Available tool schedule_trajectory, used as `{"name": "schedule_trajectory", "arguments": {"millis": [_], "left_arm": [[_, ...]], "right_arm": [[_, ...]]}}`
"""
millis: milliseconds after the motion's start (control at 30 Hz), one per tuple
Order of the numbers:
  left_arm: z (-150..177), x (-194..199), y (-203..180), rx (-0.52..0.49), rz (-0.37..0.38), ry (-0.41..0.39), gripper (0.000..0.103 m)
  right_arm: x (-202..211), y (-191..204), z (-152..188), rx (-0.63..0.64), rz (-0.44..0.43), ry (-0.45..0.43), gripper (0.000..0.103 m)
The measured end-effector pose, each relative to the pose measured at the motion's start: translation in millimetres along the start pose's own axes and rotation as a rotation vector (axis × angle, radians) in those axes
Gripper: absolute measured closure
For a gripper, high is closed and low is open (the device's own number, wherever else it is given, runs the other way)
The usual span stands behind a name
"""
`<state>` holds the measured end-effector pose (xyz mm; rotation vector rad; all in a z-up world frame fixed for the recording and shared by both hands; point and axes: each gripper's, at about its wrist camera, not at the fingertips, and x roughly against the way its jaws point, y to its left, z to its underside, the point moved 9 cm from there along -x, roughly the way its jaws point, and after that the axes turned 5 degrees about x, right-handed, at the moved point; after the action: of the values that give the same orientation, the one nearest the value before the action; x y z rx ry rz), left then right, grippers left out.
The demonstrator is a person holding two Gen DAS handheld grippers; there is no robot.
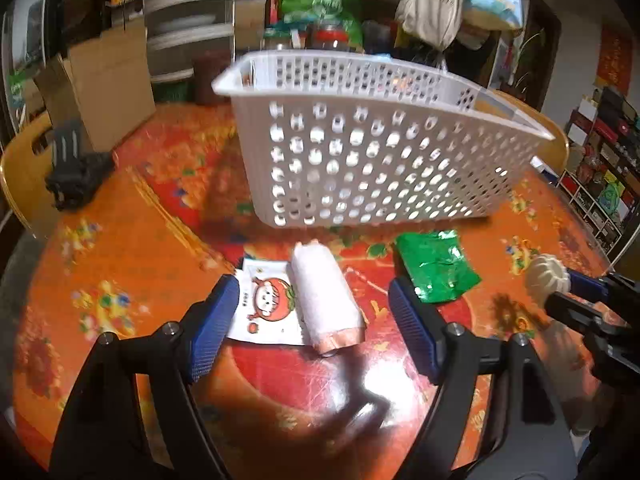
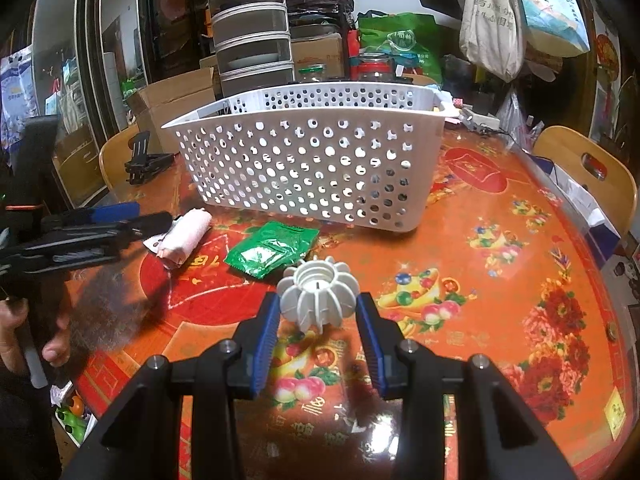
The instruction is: Organize soft objects
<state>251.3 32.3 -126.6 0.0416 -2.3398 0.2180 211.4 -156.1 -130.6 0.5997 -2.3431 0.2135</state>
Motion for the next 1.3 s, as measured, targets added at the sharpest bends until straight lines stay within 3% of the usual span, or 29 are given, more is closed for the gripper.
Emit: {"name": "schedule_trajectory", "arguments": {"millis": [67, 133, 300, 500, 733, 900, 1200, 1267, 1300], "left_arm": [[3, -11, -1, 0.005, -0.026, 0.019, 0.034], [6, -17, -5, -0.024, -0.055, 0.028, 0.047], [11, -29, -14, -0.056, -0.070, 0.062, 0.068], [13, -27, -19, -0.060, -0.074, 0.054, 0.072], [9, 4, -19, -0.056, -0.060, -0.014, 0.077], [2, 25, -16, -0.053, -0.051, -0.056, 0.090], [2, 36, -2, -0.044, -0.023, -0.056, 0.091], [7, 40, 1, -0.054, -0.008, -0.052, 0.085], [10, 41, 3, -0.061, -0.020, -0.052, 0.072]], "right_arm": [[0, -2, 0, -0.007, 0.000, -0.002, 0.065], [0, -4, 1, -0.011, 0.002, -0.003, 0.065], [-1, -6, 1, -0.018, 0.000, -0.005, 0.065], [-1, -6, 1, -0.017, 0.000, -0.005, 0.065], [1, -5, -1, -0.014, 0.006, -0.009, 0.065], [2, -1, -3, -0.008, 0.006, -0.011, 0.065], [2, 2, -6, -0.003, 0.006, -0.011, 0.065], [1, 2, -6, -0.005, 0.008, -0.010, 0.065], [2, 1, -5, -0.006, 0.009, -0.010, 0.065]]}}
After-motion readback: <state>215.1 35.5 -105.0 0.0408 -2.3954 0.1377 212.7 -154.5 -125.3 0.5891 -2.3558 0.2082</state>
